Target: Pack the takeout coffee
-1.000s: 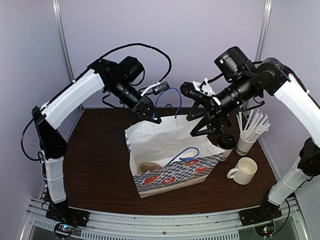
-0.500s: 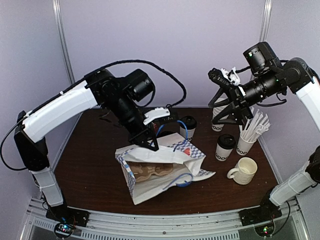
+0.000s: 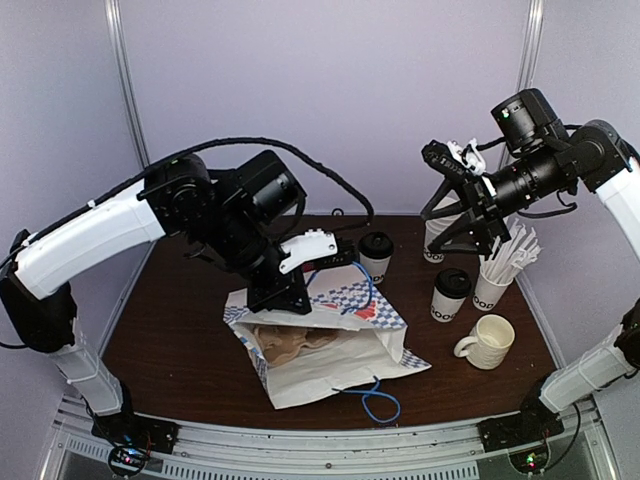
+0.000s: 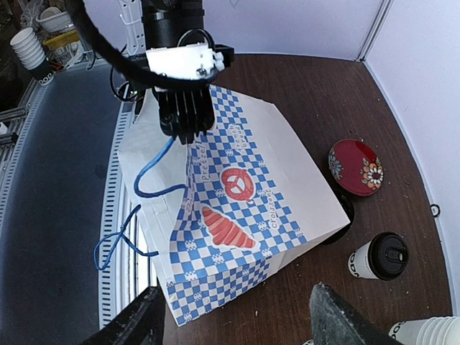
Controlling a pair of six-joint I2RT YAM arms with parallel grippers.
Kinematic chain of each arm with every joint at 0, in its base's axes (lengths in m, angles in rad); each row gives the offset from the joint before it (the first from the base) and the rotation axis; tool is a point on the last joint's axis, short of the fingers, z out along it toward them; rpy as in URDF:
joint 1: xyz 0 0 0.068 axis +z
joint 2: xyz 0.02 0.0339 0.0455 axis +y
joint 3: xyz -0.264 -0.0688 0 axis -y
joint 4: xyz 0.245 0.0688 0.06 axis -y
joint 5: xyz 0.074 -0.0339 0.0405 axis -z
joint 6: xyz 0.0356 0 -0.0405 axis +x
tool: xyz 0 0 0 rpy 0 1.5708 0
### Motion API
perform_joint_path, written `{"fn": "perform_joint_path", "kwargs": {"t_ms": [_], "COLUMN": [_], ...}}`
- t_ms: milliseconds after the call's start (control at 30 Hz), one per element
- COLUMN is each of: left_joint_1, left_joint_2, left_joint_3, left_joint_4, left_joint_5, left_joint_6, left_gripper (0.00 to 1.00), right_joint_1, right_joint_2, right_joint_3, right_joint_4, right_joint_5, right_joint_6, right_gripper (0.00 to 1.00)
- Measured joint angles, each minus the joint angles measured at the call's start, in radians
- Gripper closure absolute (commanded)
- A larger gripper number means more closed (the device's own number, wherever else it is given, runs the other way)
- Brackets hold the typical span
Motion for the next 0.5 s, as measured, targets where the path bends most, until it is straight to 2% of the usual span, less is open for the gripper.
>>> {"fn": "perform_joint_path", "kwargs": {"t_ms": [333,500], "left_joint_1": [0.084,0.173], "left_joint_2": [-0.121,-0.119], "left_joint_3": [-0.022,-0.022], "left_joint_4": [0.101,0.12], "left_joint_5": [-0.038,0.079], "left_joint_6": [0.079,0.101], "left_gripper": [1.0,1.0], "right_joint_1": [-0.001,-0.002], "right_joint_2": [0.003,0.016], "right_joint_3": [0.0,0.0], "right_joint_4": [0.007,0.013], "right_joint_5": [-0.021,-0.03], "right_joint_6": [0.005,0.005], "right_gripper": [0.28,0.28]}}
